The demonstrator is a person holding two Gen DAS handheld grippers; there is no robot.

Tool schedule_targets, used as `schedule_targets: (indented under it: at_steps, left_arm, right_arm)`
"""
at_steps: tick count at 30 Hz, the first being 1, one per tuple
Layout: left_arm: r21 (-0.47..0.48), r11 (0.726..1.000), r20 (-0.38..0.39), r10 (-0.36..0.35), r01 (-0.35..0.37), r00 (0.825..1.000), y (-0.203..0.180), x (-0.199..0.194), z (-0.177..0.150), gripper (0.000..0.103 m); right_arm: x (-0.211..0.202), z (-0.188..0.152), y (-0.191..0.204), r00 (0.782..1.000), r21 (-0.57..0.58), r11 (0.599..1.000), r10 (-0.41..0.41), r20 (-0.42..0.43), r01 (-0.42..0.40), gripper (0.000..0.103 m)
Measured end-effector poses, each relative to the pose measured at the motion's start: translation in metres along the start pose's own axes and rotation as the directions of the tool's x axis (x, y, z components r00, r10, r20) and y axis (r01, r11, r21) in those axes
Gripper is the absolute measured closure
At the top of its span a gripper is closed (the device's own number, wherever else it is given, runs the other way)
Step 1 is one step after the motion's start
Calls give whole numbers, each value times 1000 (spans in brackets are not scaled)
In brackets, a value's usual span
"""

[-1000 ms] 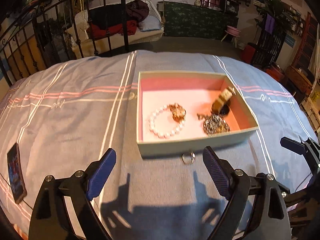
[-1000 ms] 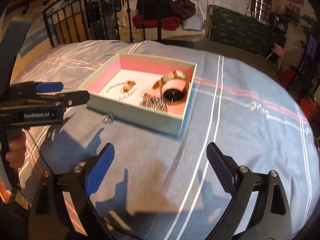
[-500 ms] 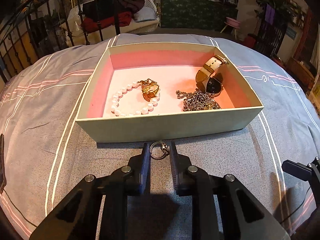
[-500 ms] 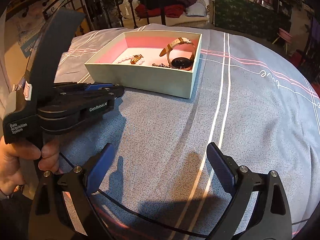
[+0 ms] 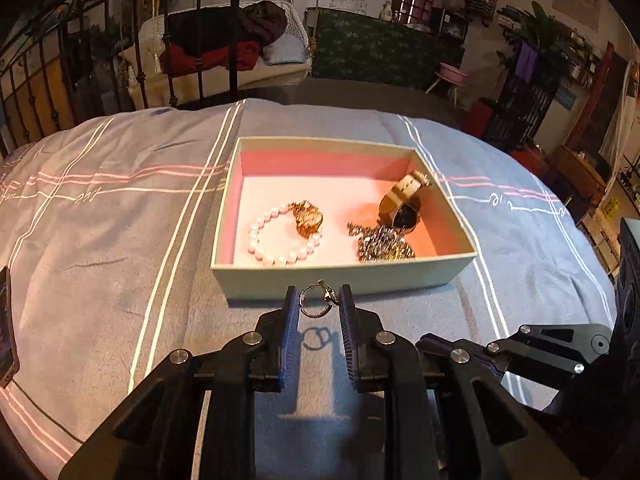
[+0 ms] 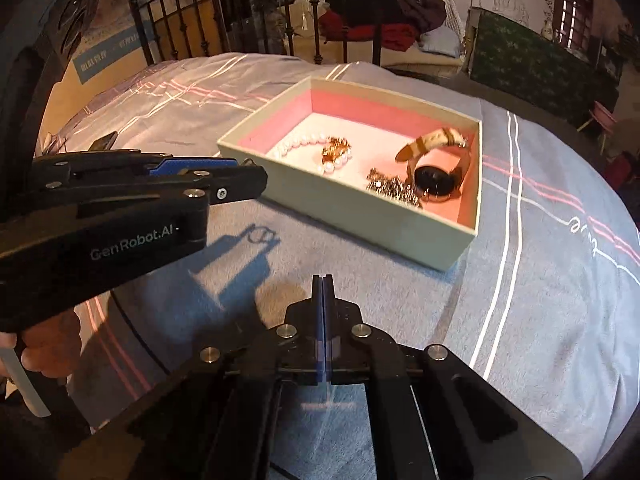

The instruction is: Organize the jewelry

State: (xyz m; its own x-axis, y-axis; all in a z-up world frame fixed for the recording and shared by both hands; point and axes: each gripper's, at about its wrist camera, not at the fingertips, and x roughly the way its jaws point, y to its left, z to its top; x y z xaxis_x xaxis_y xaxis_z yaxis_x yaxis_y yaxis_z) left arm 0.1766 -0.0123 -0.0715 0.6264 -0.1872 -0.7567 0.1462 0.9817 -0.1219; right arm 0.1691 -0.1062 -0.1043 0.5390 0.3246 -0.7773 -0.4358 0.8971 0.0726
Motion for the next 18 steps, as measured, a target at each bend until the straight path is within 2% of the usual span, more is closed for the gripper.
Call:
schedule_targets:
  at_steps: [4,8,11,15,16,17,18]
  left_arm:
    - [5,1000,35,-7,7,999,-7,10,49,83]
    - [-34,999,-52,-29,27,998,-4,45,90,83]
    - [-53,998,-109,-33,27,993,-1,67,99,83]
    - [-45,998,-136,-45,40,990,0,72,96,81]
    - [-48,998,-148,-47,40,988,1,72,95,64]
    - [-51,998,-164,-49,41,985,1,73,95,30]
    - [-52,998,-164,-38,30,986,3,72,97,17]
  right_arm:
    - [-9,38,-11,997,19,999,-33,70,32,102]
    - [-2,68,-26,995,39,997,-74,70,71,102]
    - [3,76,-33,995,54,996,-80,60,77,102]
    - [5,74,-33,995,48,996,-76,57,73,102]
    - [6,73,-33,996,48,997,-66,57,63,101]
    - [7,71,-33,998,51,998,-47,49,45,99]
    - [7,70,-34,998,60,998,-36,48,33,80]
